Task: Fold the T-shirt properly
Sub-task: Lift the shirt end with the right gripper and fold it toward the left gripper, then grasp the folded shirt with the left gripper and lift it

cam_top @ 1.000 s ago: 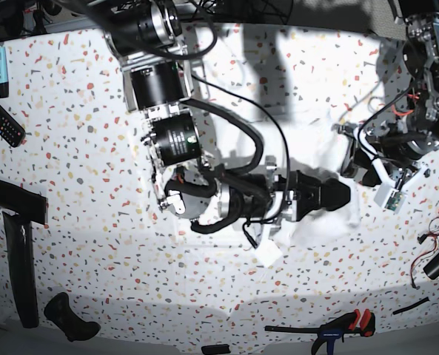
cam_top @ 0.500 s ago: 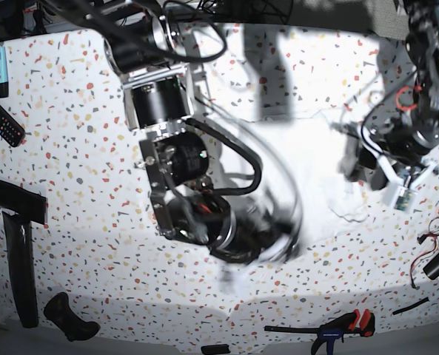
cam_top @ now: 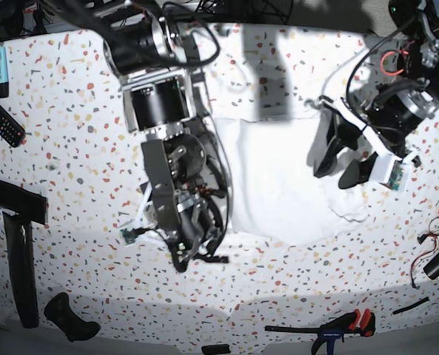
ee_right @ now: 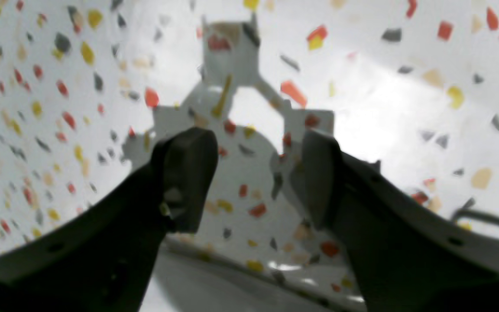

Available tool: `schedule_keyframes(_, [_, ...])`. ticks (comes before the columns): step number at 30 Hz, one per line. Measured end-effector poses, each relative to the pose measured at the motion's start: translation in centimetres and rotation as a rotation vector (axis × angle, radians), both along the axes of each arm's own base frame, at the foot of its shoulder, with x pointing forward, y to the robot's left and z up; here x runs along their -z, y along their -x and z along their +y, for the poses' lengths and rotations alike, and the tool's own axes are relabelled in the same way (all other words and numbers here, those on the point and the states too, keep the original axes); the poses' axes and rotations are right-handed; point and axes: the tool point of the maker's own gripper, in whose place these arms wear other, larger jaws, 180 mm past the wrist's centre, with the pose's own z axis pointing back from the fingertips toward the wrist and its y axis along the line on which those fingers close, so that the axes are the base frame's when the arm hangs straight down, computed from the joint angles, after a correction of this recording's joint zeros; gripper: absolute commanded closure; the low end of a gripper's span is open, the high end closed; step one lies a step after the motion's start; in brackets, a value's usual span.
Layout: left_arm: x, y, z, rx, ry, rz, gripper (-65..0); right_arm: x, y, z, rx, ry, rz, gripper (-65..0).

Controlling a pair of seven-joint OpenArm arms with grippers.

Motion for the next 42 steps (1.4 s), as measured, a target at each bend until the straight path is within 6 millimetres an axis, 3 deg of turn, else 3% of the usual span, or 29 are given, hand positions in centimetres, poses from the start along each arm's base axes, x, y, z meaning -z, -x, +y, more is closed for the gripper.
schedule_keyframes(7, [0.0, 0.0, 0.0, 0.0, -0.001, 0.001, -26.9, -1.5, -0.8, 0.1, -0.007, 0.02, -0.027, -34.4])
schedule_keyframes(17, [0.0, 0.4, -0.5, 0.017, 0.037, 0.01, -26.9, -1.9, -0.8, 0.2, -0.012, -0.005, -0.026, -34.4])
schedule_keyframes(23, [1.7, 1.9, -1.2, 0.02, 0.086, 0.08, -26.9, -2.4, -1.0, 0.3, -0.011, -0.017, -0.037, -34.4])
schedule_keyframes(27, [4.6, 2.5, -3.3, 0.072, 0.131, 0.178, -26.9, -4.0, -0.8, 1.3, -0.047, -0.078, -0.043, -34.4])
schedule_keyframes(31, [9.3, 4.0, -6.7, 0.151, 0.184, 0.321, -26.9, -5.8, -0.5, 3.0, -0.108, -0.059, -0.086, -34.4])
schedule_keyframes(34, [12.8, 5.0, -8.2, 0.18, 0.121, 0.393, -26.9, -6.8, -0.5, 3.8, -0.14, -0.024, -0.114, -34.4])
schedule_keyframes(37, [15.5, 5.1, -8.5, 0.173, 0.053, 0.426, -26.9, -7.1, -0.4, 4.1, -0.149, -0.019, -0.124, -34.4])
schedule_keyframes(42, [18.7, 4.0, -6.8, 0.151, -0.078, 0.449, -26.9, -6.1, -0.3, 3.8, -0.153, 0.022, -0.096, -34.4])
